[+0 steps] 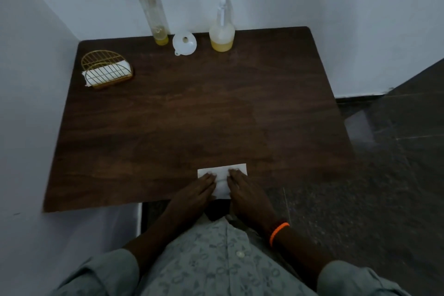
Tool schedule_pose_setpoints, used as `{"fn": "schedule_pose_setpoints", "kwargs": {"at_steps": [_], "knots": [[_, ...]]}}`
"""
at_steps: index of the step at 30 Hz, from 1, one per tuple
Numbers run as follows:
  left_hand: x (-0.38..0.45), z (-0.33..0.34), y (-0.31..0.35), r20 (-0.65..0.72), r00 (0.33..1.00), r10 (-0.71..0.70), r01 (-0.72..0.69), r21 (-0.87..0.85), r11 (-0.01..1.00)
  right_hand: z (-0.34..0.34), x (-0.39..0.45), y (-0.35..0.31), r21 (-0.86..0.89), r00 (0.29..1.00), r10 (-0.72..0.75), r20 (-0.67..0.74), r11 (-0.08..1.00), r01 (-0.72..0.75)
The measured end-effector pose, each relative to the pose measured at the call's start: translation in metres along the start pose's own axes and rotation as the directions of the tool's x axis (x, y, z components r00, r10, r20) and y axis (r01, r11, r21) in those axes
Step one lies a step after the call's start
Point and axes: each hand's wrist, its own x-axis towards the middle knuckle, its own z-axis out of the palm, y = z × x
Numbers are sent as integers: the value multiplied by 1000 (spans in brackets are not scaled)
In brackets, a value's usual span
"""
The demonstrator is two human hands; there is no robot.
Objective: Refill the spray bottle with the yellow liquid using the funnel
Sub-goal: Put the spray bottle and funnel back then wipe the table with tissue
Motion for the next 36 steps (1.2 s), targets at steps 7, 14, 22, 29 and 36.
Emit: {"fn": "schedule_pose_setpoints", "kwargs": {"at_steps": [7,14,22,29,36], "knots": [[-12,-1,0,19,999,28,-27,-32,999,3,-6,2,-76,973,-137,-187,989,125],[-13,-4,8,-30,999,32,-31,6,999,5,-8,1,-111,958,-189,-216,979,168],[-9,-8,15,-52,999,-9,8,-17,1000,5,-6,-2,-19,956,-168,-242,986,168],[-9,-10,12,-16,1000,-20,19,-48,999,5,-5,-2,108,980,-120,-161,984,138],[-10,-9,15,33,999,-36,41,-176,984,1,-7,-3,243,998,-40,-45,969,50]]}}
